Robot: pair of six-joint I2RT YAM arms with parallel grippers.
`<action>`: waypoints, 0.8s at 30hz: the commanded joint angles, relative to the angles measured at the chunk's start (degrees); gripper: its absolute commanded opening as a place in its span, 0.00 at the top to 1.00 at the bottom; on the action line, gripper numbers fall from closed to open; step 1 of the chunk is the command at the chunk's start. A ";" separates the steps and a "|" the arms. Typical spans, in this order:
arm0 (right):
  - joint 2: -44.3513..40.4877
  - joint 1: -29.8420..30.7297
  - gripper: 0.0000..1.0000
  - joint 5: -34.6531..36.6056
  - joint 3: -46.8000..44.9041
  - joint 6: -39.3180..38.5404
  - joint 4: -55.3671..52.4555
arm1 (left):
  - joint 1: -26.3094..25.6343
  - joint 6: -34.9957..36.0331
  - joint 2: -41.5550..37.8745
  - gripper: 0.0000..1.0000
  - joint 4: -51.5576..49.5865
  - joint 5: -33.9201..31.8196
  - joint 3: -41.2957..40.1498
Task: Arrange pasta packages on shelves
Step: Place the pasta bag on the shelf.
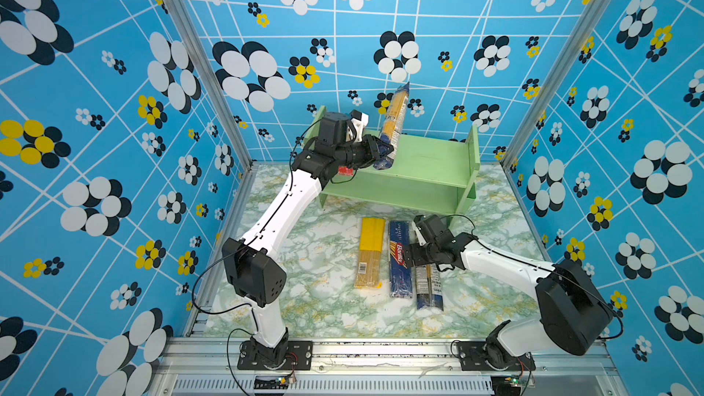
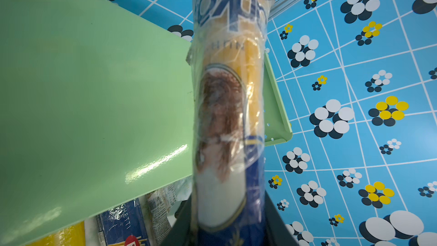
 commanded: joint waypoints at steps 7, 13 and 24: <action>0.30 0.59 0.07 0.92 -0.52 -0.56 -0.79 | -0.85 8.56 -0.89 1.00 1.29 -8.01 5.71; 1.16 0.55 0.07 0.66 -0.35 -0.52 -0.65 | -1.96 11.38 -0.09 1.00 -2.00 -11.76 7.26; 1.58 0.54 0.07 0.49 -0.50 -0.51 -0.15 | -6.20 15.32 3.41 1.00 -7.25 -19.16 12.71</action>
